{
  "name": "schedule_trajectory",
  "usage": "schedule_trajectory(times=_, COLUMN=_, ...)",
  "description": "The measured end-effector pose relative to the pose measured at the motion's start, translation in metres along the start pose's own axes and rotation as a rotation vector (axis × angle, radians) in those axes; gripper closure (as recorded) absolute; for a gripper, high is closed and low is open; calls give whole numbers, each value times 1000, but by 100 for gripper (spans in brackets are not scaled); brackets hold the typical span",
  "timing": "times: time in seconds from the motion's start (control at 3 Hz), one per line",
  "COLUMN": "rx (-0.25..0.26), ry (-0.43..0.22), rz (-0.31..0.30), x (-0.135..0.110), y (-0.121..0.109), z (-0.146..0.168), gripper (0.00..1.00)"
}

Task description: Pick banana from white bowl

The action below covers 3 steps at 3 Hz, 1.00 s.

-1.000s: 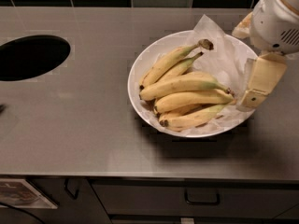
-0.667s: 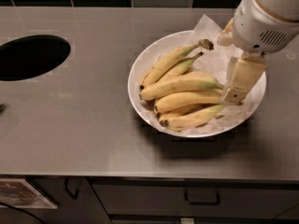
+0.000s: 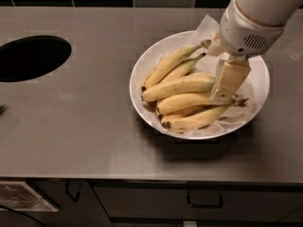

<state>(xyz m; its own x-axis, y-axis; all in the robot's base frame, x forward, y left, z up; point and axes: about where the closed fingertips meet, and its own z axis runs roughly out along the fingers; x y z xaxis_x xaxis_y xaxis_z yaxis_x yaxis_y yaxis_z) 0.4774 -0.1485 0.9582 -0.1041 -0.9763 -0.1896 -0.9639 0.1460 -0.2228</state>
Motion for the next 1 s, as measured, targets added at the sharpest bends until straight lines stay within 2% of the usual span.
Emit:
schedule_trajectory(times=0.67, rx=-36, ry=8, rz=-9, x=-11, y=-4, z=20, gripper=35)
schedule_trajectory(times=1.0, rx=-55, ry=15, rz=-8, x=-13, y=-6, z=30, gripper=42)
